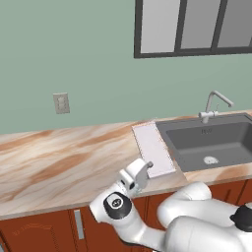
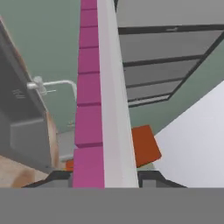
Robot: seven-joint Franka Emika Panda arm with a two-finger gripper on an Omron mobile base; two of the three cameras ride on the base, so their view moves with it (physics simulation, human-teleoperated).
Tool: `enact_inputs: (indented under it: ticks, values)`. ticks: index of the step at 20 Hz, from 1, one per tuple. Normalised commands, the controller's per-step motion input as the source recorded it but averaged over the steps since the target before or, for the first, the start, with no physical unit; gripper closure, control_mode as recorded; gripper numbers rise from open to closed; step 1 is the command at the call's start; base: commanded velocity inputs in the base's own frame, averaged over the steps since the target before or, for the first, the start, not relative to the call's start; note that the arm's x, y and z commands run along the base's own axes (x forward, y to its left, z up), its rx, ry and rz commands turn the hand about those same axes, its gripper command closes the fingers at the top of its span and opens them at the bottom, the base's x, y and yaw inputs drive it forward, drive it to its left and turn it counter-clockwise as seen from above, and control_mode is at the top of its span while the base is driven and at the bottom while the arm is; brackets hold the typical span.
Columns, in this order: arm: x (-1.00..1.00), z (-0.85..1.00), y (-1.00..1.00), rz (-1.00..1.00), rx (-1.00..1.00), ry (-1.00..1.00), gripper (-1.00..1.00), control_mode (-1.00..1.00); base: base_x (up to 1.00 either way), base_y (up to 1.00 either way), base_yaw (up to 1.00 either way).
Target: The ice cube tray has been filled with water. Take the tray and place it in the freezer to make ice. Close the freezer door after placing the tray.
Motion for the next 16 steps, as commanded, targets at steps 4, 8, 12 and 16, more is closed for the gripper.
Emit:
enact_inputs:
  ticks: [4,8,12,16]
  values:
    - [0.09,0.63,-0.46,-0.20,-0.10,-0.06,1.00,-1.00,0.00,0.00,0.00]
    - [0.04,0.81,-0.42,-0.17,-0.02,0.00,1.00,-1.00,0.00,0.00,0.00]
    - [0.00,0.91,-0.36,-0.11,0.00,0.00,1.00,-1.00,0.00,0.00,0.00]
    - [0.00,0.82,-0.30,-0.04,0.02,0.00,1.00,-1.00,0.00,0.00,0.00]
